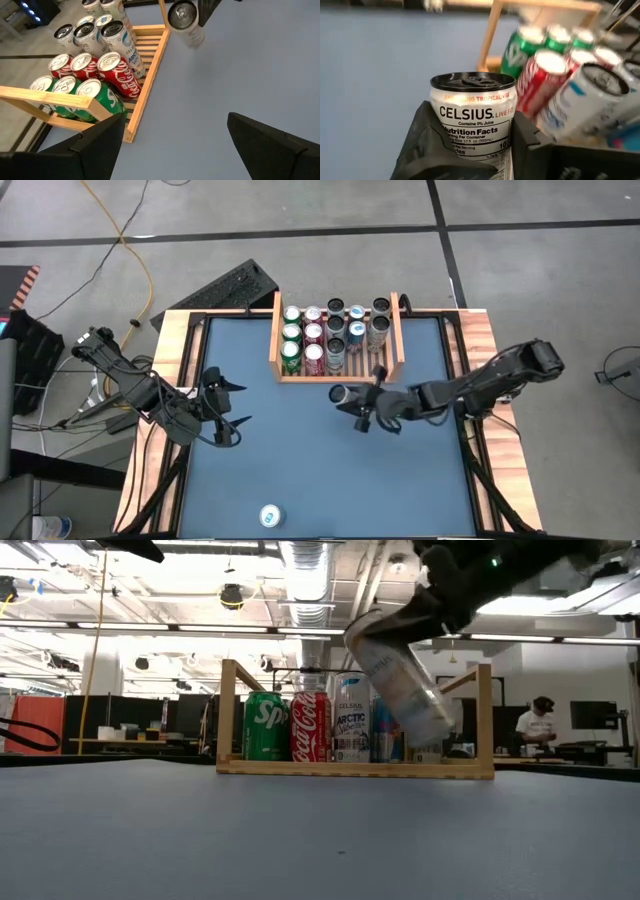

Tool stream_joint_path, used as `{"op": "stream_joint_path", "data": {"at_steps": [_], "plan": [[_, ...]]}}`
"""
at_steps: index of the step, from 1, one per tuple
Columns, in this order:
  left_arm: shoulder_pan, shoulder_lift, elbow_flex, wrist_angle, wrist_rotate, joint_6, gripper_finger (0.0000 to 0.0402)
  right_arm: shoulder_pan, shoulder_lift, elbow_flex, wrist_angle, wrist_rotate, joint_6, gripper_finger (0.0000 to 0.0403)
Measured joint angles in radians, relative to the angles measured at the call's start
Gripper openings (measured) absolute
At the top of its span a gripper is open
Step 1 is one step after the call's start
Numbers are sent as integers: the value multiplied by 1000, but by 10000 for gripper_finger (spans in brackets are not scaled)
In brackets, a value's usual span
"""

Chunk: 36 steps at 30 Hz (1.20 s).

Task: Place canned beverage on shelf
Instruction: Put the bottom right white-yellow can aligned with the white yellow soda on the shelf

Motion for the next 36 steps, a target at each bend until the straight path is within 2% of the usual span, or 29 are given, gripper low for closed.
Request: {"op": "stream_joint_path", "data": {"at_steps": [6, 11, 14, 19, 31, 36], "plan": [[0, 0, 0, 0, -4, 0, 341, 6, -2, -235, 535, 4, -35, 29], [0, 0, 0, 0, -4, 0, 341, 23, 11, -344, 814, 3, -101, 31], [0, 0, 0, 0, -4, 1, 341, 23, 11, -379, 875, -26, -96, 34], [0, 0, 0, 0, -8, 1, 341, 27, 11, -411, 877, -24, -71, 34], [0, 0, 0, 1, -33, 0, 341, 29, 202, -408, 990, -18, 1, 37], [0, 0, 0, 1, -32, -2, 341, 52, 209, -407, 975, -9, 6, 46]]}}
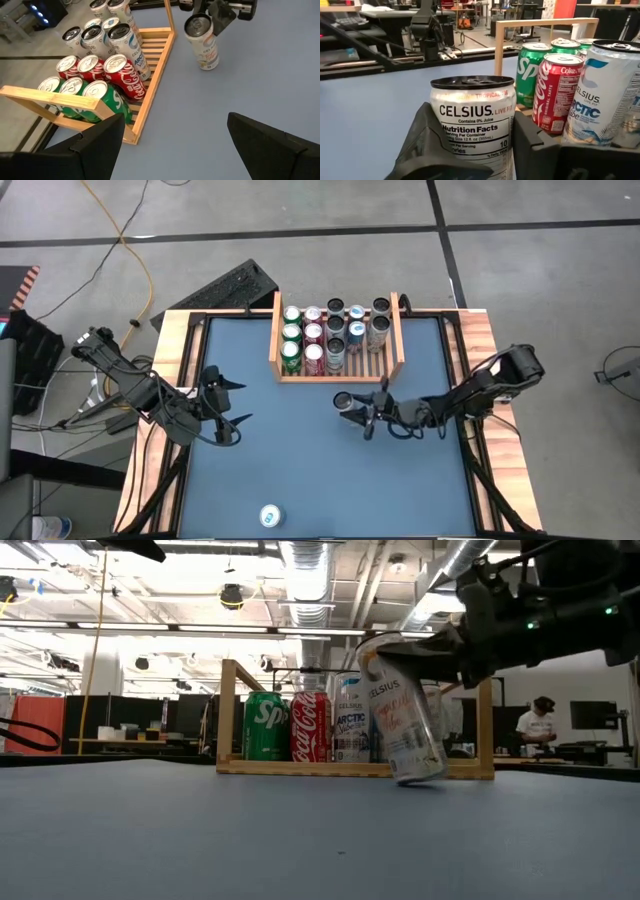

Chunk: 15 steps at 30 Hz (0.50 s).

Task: Place canned beverage on shelf
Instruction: Put the bottom right white-yellow can aligned with the white yellow soda on the shelf

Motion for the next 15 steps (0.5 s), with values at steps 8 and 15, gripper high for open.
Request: {"op": "stream_joint_path", "data": {"at_steps": [8, 15], "plan": [[0, 0, 0, 0, 6, -5, 341, 64, -114, -1, -202, 67, 54, 123], [0, 0, 0, 0, 4, 1, 341, 105, -231, -5, -513, 63, 251, 223]]}}
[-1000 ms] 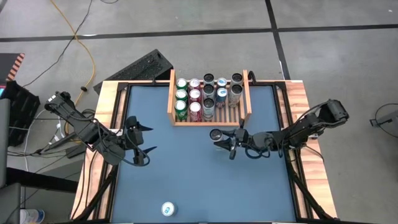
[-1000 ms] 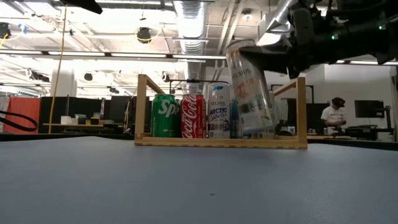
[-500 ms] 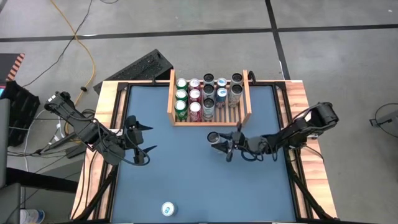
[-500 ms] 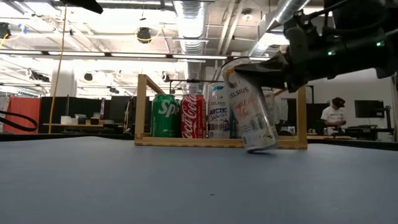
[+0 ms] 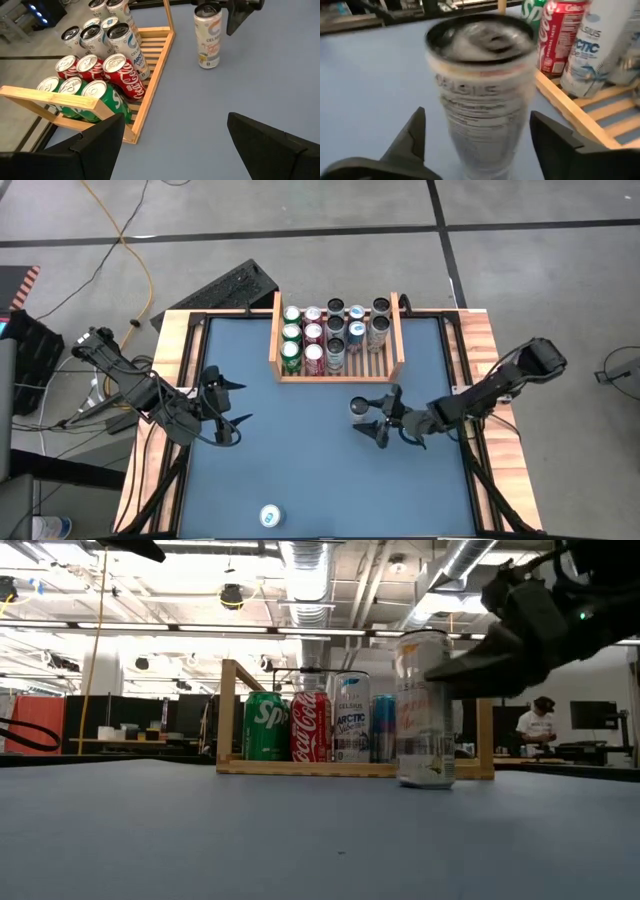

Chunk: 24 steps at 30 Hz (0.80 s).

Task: Place canned beverage on shelf
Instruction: Put the bottom right white-yellow can aligned with the white yellow soda on the shelf

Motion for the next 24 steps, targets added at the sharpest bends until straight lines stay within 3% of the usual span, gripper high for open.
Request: {"op": "stream_joint_path", "data": {"at_steps": [5, 9, 16, 24], "plan": [[0, 0, 0, 0, -3, 1, 341, 27, -88, 29, -201, -13, 129, 239], [0, 0, 0, -1, -2, 1, 341, 40, -166, 162, -542, -55, 218, 237], [0, 0, 0, -1, -2, 1, 341, -6, -124, 625, -1247, -177, 298, 234], [0, 0, 0, -1, 16, 1, 341, -78, 94, 1131, -1644, -201, 174, 234]]}}
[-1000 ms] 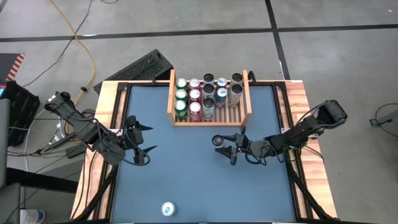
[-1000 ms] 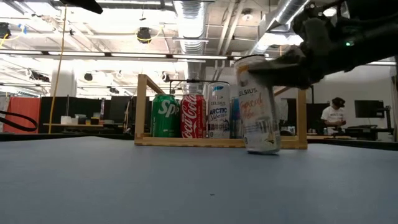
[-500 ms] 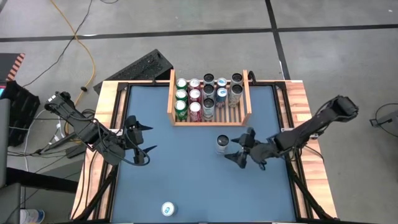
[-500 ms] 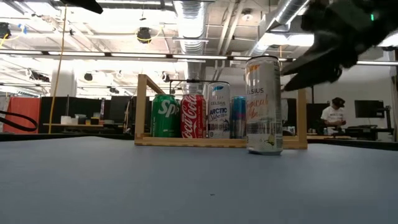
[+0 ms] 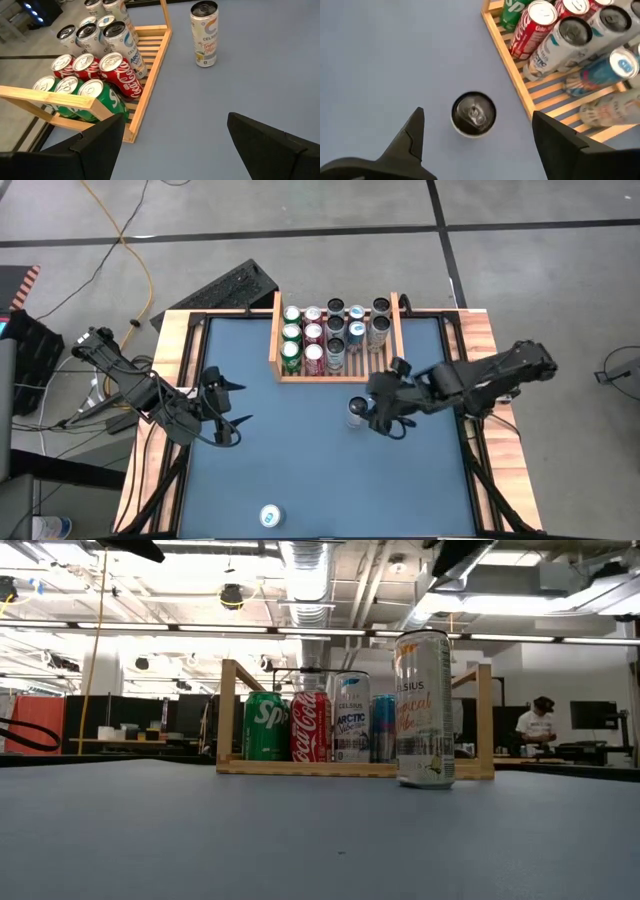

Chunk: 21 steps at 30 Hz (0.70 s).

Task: Place canned beverage on shelf
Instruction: Put the bottom right white-yellow can aligned with the white yellow soda on the shelf

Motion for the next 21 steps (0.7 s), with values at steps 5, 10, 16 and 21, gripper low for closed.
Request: {"op": "stream_joint_path", "data": {"at_steps": [5, 10, 16, 21], "plan": [[0, 0, 0, 0, 15, 0, 341, -54, 148, 170, -152, -107, -45, 235], [0, 0, 0, 0, 15, 6, 341, -128, 273, 231, -238, -321, -46, 241], [0, 0, 0, 0, 15, 8, 341, -179, 345, 242, -304, -342, -72, 250], [0, 0, 0, -7, 15, 8, 341, -197, 350, 243, -288, -294, -87, 250]]}}
